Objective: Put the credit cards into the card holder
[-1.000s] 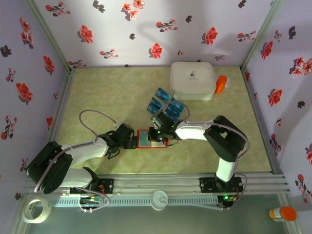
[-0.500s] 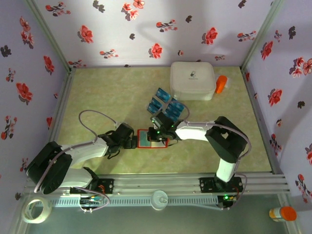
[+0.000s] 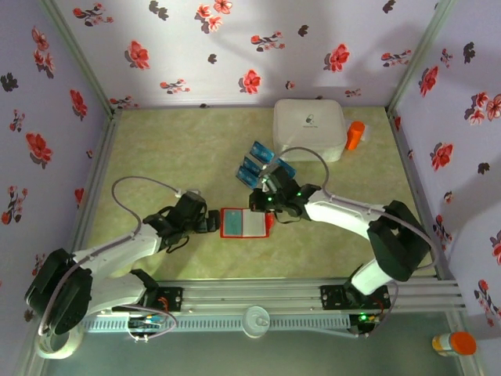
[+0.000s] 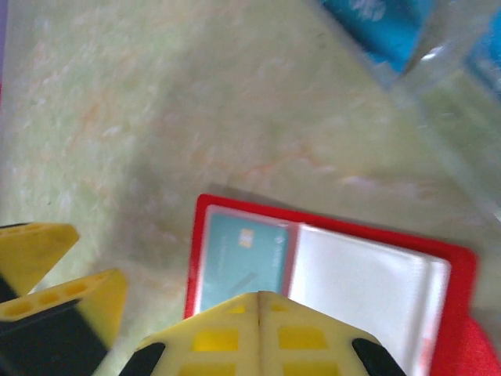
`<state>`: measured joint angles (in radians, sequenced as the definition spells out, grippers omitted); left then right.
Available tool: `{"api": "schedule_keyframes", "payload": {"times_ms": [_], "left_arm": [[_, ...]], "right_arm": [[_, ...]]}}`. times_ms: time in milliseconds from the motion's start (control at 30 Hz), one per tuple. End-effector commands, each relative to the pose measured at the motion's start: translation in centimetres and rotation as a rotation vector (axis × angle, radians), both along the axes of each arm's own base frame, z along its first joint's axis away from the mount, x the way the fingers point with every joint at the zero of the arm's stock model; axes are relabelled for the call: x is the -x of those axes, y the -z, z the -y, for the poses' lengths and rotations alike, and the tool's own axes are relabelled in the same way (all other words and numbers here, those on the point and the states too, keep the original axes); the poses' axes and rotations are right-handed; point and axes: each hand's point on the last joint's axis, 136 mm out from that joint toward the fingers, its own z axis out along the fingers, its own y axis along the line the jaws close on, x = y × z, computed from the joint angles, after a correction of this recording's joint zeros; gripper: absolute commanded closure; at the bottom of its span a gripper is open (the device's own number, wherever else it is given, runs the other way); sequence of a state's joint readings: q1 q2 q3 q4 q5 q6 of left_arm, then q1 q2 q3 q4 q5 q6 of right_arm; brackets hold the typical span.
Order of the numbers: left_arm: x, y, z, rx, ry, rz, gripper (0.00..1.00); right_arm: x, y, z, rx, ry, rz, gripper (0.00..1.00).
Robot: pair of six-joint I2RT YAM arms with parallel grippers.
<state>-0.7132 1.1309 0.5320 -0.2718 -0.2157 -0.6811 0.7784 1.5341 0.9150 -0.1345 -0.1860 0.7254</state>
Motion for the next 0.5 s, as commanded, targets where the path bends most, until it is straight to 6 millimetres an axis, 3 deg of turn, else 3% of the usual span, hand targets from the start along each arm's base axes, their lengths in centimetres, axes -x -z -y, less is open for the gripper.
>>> {"api": "schedule_keyframes", "payload": {"times_ms": [0, 200, 467], "left_arm": [[-0.1, -1.7, 1.3, 0.067, -0.005, 0.001, 0.00], [-0.2, -2.7, 4.6, 0.110, 0.037, 0.010, 0.00], [0.2, -1.7, 8.3, 0.115, 0.093, -0.006, 0.00]], "right_arm": [[0.0, 1.5, 2.4, 0.059, 0.005, -0.022, 0.97], [-0.4, 1.9, 2.5, 0.065, -0.041, -0.048, 0.99], [-0.8, 3.6, 1.7, 0.086, -0.073, -0.084, 1.00]]}}
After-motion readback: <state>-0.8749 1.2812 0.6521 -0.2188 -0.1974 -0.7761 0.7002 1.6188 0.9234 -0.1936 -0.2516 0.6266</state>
